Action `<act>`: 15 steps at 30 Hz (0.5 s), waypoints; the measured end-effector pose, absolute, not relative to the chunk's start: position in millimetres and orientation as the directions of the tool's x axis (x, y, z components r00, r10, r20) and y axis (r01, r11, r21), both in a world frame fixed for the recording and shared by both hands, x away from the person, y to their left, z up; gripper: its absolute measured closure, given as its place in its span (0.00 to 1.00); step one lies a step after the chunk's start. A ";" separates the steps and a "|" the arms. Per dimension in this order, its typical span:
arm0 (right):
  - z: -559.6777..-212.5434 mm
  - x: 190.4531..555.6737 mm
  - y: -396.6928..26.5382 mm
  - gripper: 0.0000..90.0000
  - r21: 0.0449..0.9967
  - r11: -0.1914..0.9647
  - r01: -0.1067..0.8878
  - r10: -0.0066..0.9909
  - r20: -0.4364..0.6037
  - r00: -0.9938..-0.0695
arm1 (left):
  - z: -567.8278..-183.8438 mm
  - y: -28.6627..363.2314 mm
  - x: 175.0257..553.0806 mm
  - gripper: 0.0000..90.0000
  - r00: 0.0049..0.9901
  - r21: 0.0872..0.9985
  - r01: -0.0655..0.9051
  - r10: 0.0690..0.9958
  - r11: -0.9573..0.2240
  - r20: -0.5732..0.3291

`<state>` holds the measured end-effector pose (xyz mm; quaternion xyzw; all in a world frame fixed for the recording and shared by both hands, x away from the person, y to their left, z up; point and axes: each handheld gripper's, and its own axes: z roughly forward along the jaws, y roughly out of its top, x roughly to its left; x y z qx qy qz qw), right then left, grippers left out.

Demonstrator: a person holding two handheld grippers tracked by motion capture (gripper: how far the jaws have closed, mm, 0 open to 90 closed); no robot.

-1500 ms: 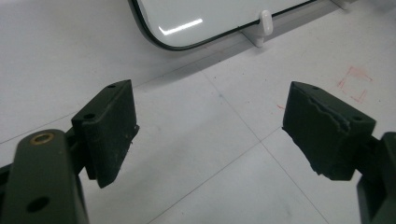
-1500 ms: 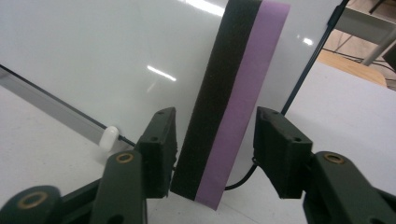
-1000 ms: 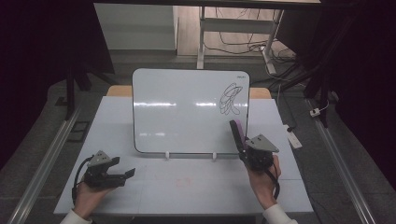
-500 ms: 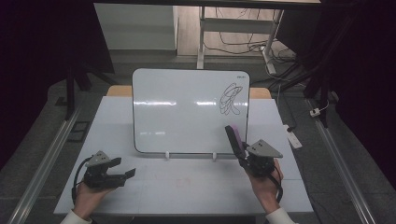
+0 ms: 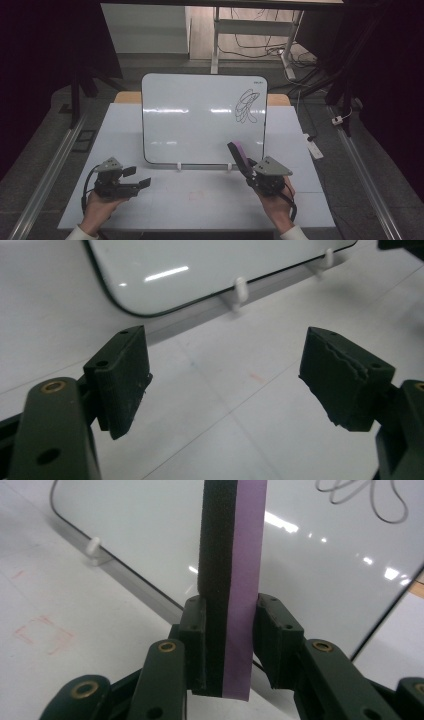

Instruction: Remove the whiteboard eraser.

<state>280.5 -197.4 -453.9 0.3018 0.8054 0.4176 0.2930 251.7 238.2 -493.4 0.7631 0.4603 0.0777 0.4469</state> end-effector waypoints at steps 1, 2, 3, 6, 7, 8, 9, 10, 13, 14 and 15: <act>-453.8 279.4 -195.8 0.74 0.849 0.470 0.241 0.729 -0.219 -0.648 | -490.8 234.5 253.5 0.23 0.569 0.753 0.633 0.768 -0.182 -0.294; -453.9 278.8 -194.6 0.74 0.848 0.474 0.236 0.724 -0.223 -0.653 | -488.1 230.3 255.4 0.23 0.579 0.754 0.629 0.761 -0.189 -0.292; -454.2 278.2 -193.4 0.74 0.848 0.475 0.234 0.720 -0.222 -0.657 | -485.2 225.7 257.0 0.23 0.590 0.757 0.623 0.754 -0.198 -0.288; -455.4 276.7 -190.2 0.74 0.848 0.479 0.226 0.710 -0.222 -0.669 | -477.9 211.9 259.6 0.23 0.624 0.761 0.604 0.733 -0.235 -0.269; -456.0 276.3 -189.2 0.74 0.848 0.480 0.226 0.706 -0.221 -0.673 | -476.3 208.0 260.4 0.23 0.636 0.762 0.599 0.725 -0.247 -0.265; -457.5 275.9 -187.2 0.74 0.845 0.486 0.221 0.698 -0.223 -0.680 | -474.8 204.2 261.3 0.23 0.643 0.761 0.597 0.718 -0.253 -0.265; -457.5 275.9 -187.2 0.74 0.845 0.486 0.221 0.698 -0.223 -0.680 | -473.3 200.6 262.5 0.23 0.651 0.761 0.594 0.712 -0.260 -0.265; -458.4 275.7 -185.9 0.74 0.845 0.488 0.220 0.695 -0.223 -0.684 | -471.6 197.1 263.9 0.23 0.658 0.761 0.592 0.705 -0.266 -0.264; -461.0 275.4 -181.9 0.74 0.840 0.494 0.227 0.688 -0.218 -0.692 | -465.6 186.6 269.1 0.23 0.678 0.763 0.582 0.686 -0.281 -0.264; -462.8 274.9 -179.0 0.74 0.838 0.497 0.226 0.682 -0.215 -0.699 | -463.6 183.0 271.1 0.24 0.684 0.764 0.578 0.680 -0.286 -0.263; -463.6 274.4 -177.2 0.74 0.834 0.503 0.225 0.678 -0.220 -0.702 | -462.0 179.2 273.1 0.24 0.690 0.764 0.576 0.675 -0.293 -0.261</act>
